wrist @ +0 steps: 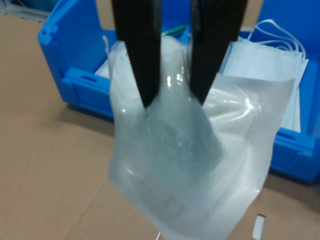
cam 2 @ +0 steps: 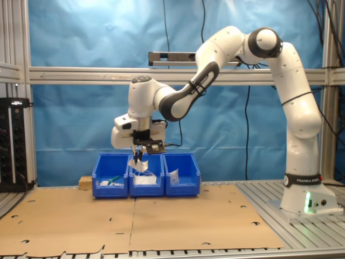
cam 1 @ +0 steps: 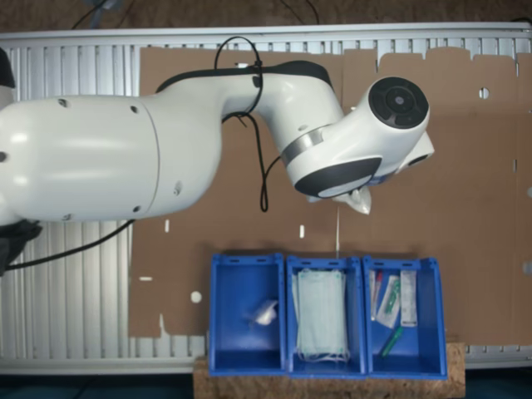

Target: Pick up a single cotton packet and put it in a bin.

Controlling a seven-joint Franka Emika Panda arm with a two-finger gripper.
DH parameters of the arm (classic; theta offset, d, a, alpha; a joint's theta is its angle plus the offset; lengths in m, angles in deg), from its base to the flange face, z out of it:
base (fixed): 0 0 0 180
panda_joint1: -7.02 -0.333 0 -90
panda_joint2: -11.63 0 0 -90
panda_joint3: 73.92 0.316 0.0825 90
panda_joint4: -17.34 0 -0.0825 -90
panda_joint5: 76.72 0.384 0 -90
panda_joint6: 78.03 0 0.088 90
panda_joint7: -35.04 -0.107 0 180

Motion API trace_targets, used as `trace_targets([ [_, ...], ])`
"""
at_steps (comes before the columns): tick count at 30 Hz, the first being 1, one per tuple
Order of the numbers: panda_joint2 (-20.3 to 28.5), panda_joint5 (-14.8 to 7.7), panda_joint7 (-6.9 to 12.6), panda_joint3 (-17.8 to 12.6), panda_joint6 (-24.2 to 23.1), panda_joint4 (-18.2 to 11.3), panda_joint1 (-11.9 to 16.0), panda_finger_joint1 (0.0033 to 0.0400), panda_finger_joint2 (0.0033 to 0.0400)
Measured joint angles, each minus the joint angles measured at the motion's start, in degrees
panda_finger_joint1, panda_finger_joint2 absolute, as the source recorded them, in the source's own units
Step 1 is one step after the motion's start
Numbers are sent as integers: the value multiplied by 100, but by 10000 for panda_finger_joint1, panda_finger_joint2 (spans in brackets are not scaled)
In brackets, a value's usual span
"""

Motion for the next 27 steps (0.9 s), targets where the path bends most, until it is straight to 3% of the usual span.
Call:
trace_targets([
  [10, 951, 33, 0, 135, 17, -702, 383, 38, 38],
  [19, 1342, 43, 0, 101, 33, -999, 975, 38, 38],
  [27, 1594, 47, 0, 19, 63, -1282, 1334, 38, 38],
])
